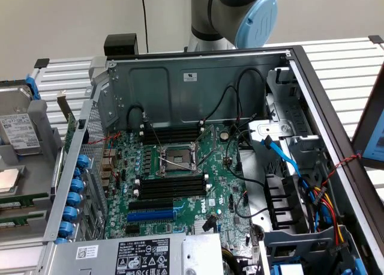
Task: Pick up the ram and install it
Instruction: 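Reach for the ram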
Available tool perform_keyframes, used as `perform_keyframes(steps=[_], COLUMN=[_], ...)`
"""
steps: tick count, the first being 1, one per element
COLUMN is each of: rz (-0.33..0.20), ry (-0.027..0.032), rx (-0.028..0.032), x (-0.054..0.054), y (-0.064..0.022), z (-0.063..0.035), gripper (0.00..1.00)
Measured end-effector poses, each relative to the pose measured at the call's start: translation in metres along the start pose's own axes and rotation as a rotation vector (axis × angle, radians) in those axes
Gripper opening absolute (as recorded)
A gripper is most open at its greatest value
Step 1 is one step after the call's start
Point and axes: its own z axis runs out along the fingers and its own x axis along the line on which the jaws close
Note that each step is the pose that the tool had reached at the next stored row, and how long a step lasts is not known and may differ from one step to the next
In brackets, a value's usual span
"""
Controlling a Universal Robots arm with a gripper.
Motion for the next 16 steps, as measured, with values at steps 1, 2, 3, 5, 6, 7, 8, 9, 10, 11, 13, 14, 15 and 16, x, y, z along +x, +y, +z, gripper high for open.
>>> perform_keyframes(steps=[1,2,3,5,6,7,8,9,10,11,13,14,15,16], rz=[-0.015,-0.033,-0.051,-0.087,-0.105,-0.124,-0.141,-0.159,-0.177,-0.194,-0.231,-0.249,-0.267,-0.285], ry=[0.002,0.0041,0.0064,0.0107,0.0129,0.0151,0.0173,0.0193,0.0214,0.0237,0.0284,0.031,0.034,0.0374], rx=[0.0014,0.0023,0.0026,0.0023,0.0018,0.0012,0.0005,-0.0002,-0.0008,-0.0013,-0.0013,-0.0007,0.0003,0.0015], x=[0.0,0.0,0.0,0.0,0.0,0.0,0.0,0.0,0.0,0.0,0.0,0.0,0.0,0.0], y=[0.0,-0.0001,-0.0001,-0.0001,-0.0001,0.0,0.0,0.0,-0.0001,0.0,0.0,0.0,0.0,-0.0001], z=[0.0,0.0001,0.0001,0.0,0.0,0.0,0.0,0.0,0.0,0.0,0.0,0.0,0.0,0.0], gripper=[0.1,0.1,0.1,0.1,0.1,0.1,0.1,0.1,0.1,0.1,0.1,0.1,0.1,0.1])
